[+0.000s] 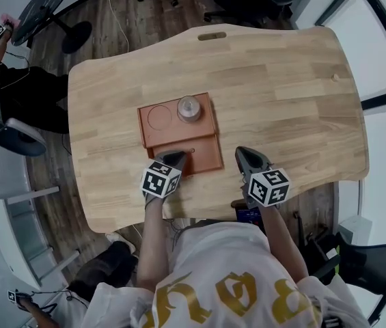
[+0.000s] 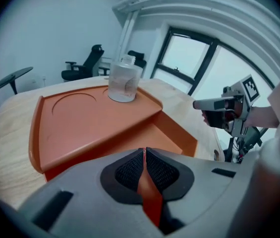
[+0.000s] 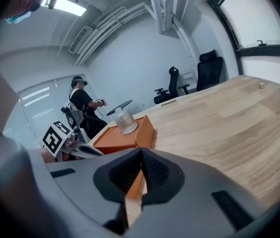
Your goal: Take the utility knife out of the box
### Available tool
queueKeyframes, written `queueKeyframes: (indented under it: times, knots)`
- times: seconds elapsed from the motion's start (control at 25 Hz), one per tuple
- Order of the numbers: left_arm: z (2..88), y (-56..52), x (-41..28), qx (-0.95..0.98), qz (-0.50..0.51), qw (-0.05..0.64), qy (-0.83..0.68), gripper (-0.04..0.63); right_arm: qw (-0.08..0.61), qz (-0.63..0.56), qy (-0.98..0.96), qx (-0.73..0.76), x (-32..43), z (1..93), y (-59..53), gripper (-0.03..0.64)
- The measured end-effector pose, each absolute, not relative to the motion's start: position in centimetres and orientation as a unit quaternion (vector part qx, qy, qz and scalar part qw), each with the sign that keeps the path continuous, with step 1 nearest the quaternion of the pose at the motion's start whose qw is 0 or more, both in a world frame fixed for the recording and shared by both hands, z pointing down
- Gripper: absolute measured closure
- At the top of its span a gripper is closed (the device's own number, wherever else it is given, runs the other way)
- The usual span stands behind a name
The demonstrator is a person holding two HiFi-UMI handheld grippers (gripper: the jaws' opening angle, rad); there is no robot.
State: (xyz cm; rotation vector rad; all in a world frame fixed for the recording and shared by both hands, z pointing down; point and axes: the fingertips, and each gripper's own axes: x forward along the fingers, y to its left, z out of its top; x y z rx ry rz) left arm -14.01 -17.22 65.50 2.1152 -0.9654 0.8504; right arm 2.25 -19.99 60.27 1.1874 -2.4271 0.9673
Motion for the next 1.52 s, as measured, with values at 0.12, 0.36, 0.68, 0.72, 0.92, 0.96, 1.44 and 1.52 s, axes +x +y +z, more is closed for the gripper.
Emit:
queueKeyframes:
  times: [0.12, 0.36, 0.68, 0.72, 0.92, 0.96, 1.44, 1.52]
  knots:
    - [66.3, -17.4, -13.6, 0.806, 0.346, 0.33, -0.348, 0.583, 0.137, 0.338, -0.834, 0.413, 2.5, 60.7, -20.5, 0.606]
    - [67.4, -17.9, -13.0, 0.807, 0.376, 0.321, -0.324, 0.553, 0.14, 0.346, -0.827, 0.42, 3.1, 61.2, -21.4, 0.605]
    - [69.6, -17.4, -12.8, 0.796, 0.455, 0.281, -0.284, 0.469, 0.14, 0.361, -0.82, 0.421, 3.2, 62.0, -21.9, 0.606]
    - [69.6, -17.4, -12.8, 0.796, 0.462, 0.273, -0.282, 0.469, 0.141, 0.363, -0.819, 0.421, 3.2, 62.2, -21.8, 0.605]
    - [69.9, -17.3, -13.0, 0.796, 0.492, 0.213, -0.28, 0.479, 0.137, 0.372, -0.816, 0.421, 3.0, 62.5, -21.9, 0.605]
    - [69.9, -17.3, -13.0, 0.795, 0.496, 0.206, -0.281, 0.479, 0.137, 0.372, -0.816, 0.421, 3.0, 62.4, -22.0, 0.606]
    - [70.0, -17.1, -12.6, 0.79, 0.501, 0.192, -0.296, 0.519, 0.129, 0.369, -0.82, 0.417, 3.0, 61.8, -21.7, 0.605]
    - [70.0, -17.0, -12.6, 0.789, 0.504, 0.188, -0.298, 0.534, 0.125, 0.367, -0.821, 0.418, 3.0, 61.5, -21.7, 0.605]
